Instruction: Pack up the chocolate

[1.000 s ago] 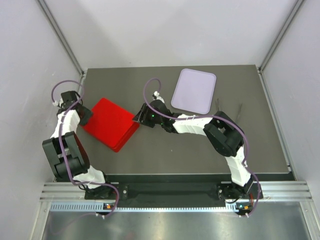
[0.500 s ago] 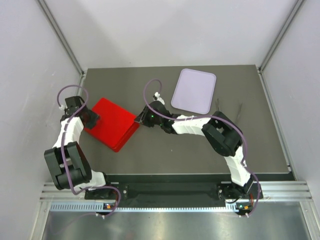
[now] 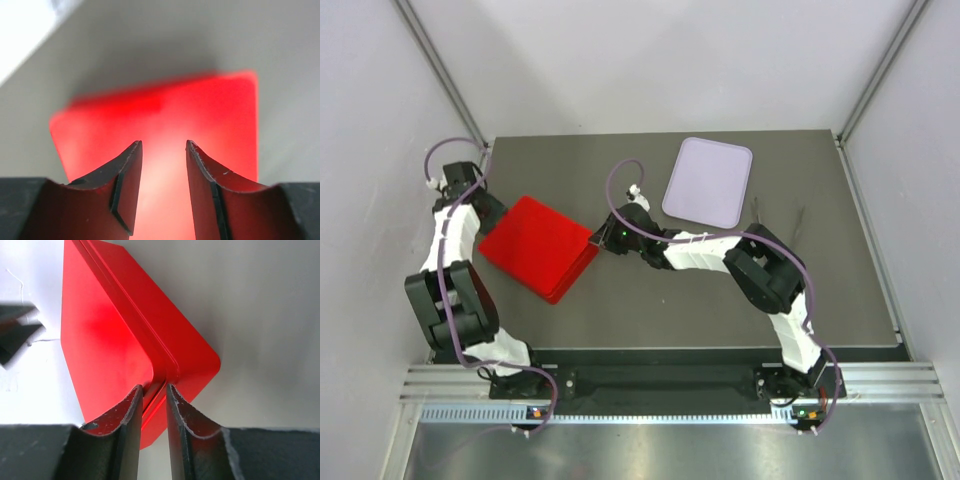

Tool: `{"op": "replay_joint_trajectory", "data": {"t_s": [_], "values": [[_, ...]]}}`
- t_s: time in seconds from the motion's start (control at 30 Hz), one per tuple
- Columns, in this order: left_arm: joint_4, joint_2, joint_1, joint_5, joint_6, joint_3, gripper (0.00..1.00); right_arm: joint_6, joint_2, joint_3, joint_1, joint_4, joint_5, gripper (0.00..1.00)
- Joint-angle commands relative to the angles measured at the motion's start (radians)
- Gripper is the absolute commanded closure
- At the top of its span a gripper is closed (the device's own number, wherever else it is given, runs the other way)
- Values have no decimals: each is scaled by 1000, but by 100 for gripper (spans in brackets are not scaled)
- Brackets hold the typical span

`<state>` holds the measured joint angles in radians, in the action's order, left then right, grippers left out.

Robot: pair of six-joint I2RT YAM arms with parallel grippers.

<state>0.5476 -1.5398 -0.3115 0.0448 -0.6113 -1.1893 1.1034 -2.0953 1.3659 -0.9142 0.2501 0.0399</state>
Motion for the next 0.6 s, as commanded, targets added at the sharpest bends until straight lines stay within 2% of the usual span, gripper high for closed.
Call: {"op": "replay_joint_trajectory", "data": {"t_s": [0.0,0.13,0.3,0.5,0.57], "values": [[-27,-63,0,141,88,-139,55,-39,27,-39,-3,-69,41,76],[-67,-180,0,159,146,-240,60,-56,29,-47,-2,-57,29,75],[-3,-321,0,182,200,-374,74,-73,37,-60,0,-37,18,74],[17,-430,0,159,212,-394,89,-97,61,-67,1,-25,26,72],[35,-436,2,161,200,-391,91,-99,64,-67,1,-23,22,71]]}}
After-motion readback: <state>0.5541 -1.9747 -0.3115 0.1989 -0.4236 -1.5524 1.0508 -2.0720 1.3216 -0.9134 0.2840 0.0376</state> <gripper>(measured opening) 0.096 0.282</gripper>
